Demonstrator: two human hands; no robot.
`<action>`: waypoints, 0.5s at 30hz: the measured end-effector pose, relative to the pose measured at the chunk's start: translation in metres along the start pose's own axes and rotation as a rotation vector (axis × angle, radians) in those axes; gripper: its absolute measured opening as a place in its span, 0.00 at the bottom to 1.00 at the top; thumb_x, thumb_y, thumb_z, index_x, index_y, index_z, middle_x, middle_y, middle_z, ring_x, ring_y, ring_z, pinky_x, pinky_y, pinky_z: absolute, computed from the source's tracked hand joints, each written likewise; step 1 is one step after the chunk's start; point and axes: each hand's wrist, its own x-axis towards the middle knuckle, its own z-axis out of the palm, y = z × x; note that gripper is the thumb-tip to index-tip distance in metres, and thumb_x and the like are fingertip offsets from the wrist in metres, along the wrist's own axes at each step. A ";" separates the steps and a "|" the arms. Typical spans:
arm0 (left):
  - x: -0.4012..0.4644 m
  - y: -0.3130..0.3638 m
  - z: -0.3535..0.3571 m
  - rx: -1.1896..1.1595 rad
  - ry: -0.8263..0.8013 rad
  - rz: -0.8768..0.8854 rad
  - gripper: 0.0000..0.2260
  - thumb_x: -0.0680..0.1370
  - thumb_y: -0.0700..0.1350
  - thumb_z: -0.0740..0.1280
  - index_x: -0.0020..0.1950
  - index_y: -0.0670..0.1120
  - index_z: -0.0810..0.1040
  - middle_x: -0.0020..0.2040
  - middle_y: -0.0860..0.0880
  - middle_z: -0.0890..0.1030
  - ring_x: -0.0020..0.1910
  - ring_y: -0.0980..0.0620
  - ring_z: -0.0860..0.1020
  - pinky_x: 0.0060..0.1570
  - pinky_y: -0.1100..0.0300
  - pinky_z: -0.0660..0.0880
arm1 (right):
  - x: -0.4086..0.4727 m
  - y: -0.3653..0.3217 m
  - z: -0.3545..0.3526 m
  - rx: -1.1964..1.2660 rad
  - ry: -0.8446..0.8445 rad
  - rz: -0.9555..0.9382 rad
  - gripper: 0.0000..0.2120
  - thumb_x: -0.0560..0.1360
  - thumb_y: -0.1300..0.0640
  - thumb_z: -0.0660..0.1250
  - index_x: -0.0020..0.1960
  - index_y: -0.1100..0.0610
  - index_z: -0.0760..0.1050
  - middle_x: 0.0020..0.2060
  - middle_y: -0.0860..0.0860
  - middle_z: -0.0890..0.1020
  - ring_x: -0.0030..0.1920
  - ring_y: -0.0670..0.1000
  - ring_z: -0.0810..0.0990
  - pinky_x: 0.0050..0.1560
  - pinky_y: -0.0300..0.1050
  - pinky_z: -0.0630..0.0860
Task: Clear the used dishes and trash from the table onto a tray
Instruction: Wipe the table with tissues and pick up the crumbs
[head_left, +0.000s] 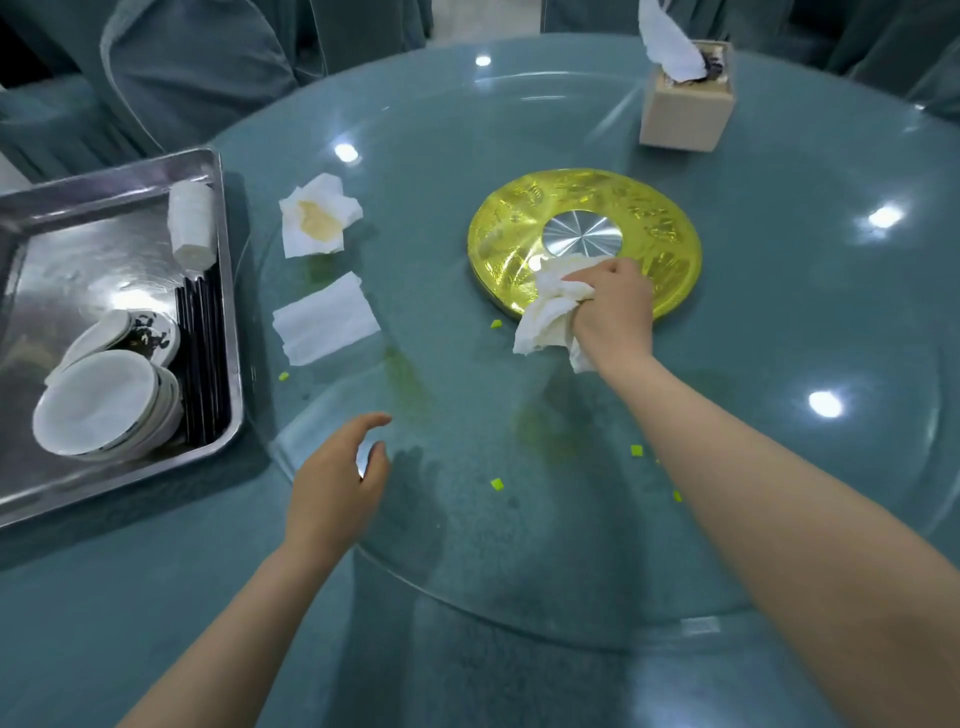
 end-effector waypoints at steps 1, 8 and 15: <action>0.001 0.000 0.000 -0.007 0.004 0.009 0.14 0.78 0.41 0.62 0.62 0.51 0.76 0.53 0.48 0.82 0.47 0.38 0.78 0.46 0.56 0.70 | 0.002 0.000 0.005 -0.083 -0.020 -0.075 0.10 0.73 0.62 0.61 0.44 0.50 0.78 0.54 0.52 0.73 0.56 0.55 0.73 0.48 0.40 0.71; 0.003 -0.006 -0.003 -0.036 0.010 -0.014 0.14 0.78 0.42 0.62 0.62 0.53 0.76 0.48 0.38 0.81 0.47 0.35 0.77 0.40 0.53 0.71 | 0.000 0.015 0.046 -0.653 -0.363 -0.262 0.21 0.77 0.51 0.56 0.69 0.53 0.70 0.71 0.57 0.61 0.69 0.61 0.56 0.70 0.49 0.55; 0.021 -0.019 -0.003 0.002 0.052 -0.004 0.15 0.78 0.40 0.62 0.63 0.50 0.75 0.70 0.55 0.70 0.62 0.55 0.72 0.55 0.60 0.67 | -0.007 0.027 0.048 -0.824 -0.388 -0.435 0.16 0.78 0.55 0.61 0.64 0.51 0.76 0.67 0.60 0.69 0.69 0.57 0.59 0.64 0.50 0.53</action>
